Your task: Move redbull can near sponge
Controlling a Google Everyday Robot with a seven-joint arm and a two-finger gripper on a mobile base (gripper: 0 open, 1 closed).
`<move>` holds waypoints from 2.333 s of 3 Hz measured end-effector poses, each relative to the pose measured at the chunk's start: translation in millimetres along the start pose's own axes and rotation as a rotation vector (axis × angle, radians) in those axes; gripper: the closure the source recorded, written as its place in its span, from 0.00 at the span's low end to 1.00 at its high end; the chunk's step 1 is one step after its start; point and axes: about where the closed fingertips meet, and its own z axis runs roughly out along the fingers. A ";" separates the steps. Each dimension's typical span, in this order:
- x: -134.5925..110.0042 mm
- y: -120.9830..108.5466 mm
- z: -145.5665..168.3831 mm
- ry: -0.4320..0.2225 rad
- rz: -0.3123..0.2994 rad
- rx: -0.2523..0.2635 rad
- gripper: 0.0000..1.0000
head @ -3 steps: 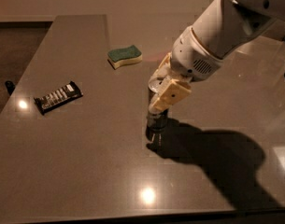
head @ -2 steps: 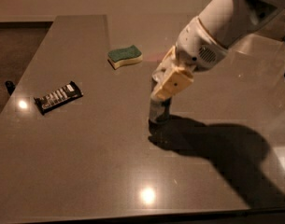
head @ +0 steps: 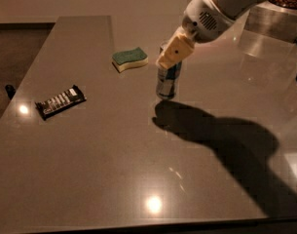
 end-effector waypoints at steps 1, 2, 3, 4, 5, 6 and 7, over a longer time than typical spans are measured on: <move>-18.0 -25.8 6.3 0.003 0.110 0.047 1.00; -17.8 -25.1 6.5 0.003 0.112 0.045 1.00; -23.8 -28.9 15.8 0.026 0.112 0.049 1.00; -40.7 -51.4 42.3 0.038 0.102 0.076 1.00; -51.9 -72.6 63.4 0.032 0.101 0.095 1.00; -58.4 -87.7 75.4 0.011 0.116 0.115 1.00; -67.1 -101.2 85.7 -0.018 0.120 0.130 0.82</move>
Offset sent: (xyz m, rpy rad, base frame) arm 0.0249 0.0047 0.0035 0.0024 0.0177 -0.0866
